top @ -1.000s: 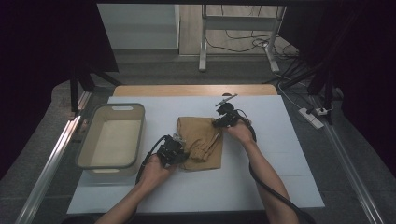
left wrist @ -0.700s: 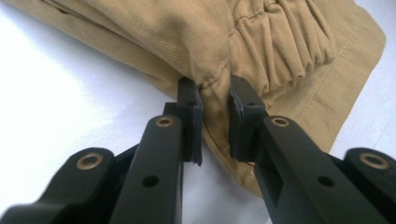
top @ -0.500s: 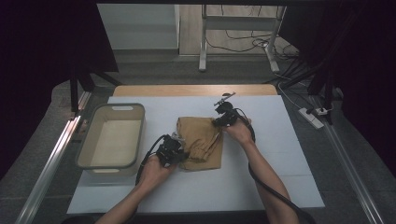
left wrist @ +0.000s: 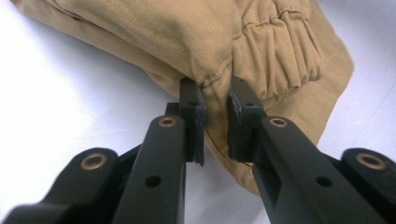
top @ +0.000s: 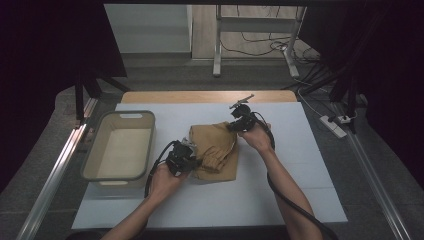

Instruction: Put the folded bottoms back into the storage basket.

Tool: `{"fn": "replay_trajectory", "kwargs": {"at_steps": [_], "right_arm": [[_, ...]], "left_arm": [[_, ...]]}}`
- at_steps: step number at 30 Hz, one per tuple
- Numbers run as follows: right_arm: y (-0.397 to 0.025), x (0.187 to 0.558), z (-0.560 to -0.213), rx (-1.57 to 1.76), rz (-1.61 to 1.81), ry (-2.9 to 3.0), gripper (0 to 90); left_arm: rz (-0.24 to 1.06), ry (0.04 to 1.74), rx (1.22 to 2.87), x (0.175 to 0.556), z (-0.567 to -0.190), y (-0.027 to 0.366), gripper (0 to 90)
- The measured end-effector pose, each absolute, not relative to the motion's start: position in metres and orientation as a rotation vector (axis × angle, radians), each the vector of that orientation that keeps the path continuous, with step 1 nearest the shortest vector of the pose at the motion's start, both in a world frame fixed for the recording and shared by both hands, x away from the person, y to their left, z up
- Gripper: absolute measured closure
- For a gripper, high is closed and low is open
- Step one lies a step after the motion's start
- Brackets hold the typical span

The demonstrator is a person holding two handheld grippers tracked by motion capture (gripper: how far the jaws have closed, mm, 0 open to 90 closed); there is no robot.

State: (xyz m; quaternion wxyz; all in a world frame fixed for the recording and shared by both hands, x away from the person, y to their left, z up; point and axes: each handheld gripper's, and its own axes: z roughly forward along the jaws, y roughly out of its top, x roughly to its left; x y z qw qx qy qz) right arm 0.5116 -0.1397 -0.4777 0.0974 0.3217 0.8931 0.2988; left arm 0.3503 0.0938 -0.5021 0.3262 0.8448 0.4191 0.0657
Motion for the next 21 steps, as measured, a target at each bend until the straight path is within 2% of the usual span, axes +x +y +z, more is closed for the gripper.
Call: {"fn": "replay_trajectory", "kwargs": {"at_steps": [21], "right_arm": [[-0.129,0.494,-0.442,0.809,0.957,2.618,82.3]], "left_arm": [[0.223,1.071,2.225,0.338,-0.468,0.108,77.9]]}}
